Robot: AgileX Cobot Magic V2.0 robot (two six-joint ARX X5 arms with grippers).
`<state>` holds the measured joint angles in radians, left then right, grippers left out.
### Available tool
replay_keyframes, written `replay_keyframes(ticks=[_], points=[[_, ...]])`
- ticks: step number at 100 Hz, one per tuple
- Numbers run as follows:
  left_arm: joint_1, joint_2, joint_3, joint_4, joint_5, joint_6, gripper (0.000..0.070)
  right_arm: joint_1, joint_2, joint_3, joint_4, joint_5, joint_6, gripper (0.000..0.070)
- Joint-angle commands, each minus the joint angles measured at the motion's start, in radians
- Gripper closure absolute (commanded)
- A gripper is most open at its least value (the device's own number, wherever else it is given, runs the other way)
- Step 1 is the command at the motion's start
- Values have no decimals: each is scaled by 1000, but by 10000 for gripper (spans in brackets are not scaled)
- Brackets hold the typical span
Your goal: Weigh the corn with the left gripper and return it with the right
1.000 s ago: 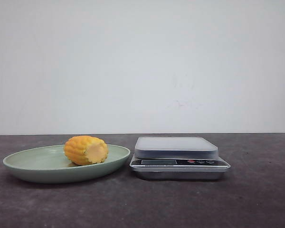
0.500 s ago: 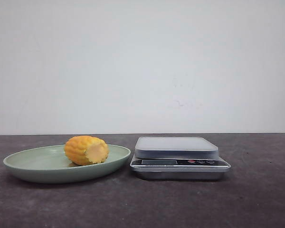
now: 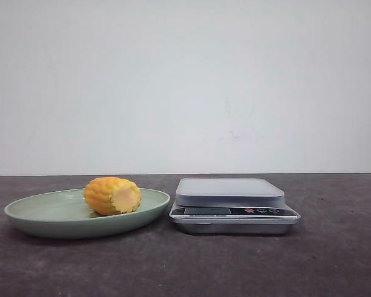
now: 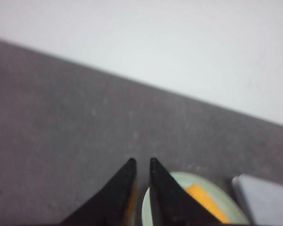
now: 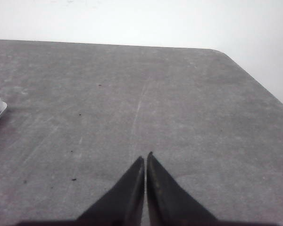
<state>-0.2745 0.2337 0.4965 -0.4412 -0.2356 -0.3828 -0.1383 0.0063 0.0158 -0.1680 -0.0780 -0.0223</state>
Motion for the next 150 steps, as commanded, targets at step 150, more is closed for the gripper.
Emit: replay_keyframes(ticks=[150], points=[[189,-231,-458,185,212,301,700,-2,-2,-3,10,0,-4,699]])
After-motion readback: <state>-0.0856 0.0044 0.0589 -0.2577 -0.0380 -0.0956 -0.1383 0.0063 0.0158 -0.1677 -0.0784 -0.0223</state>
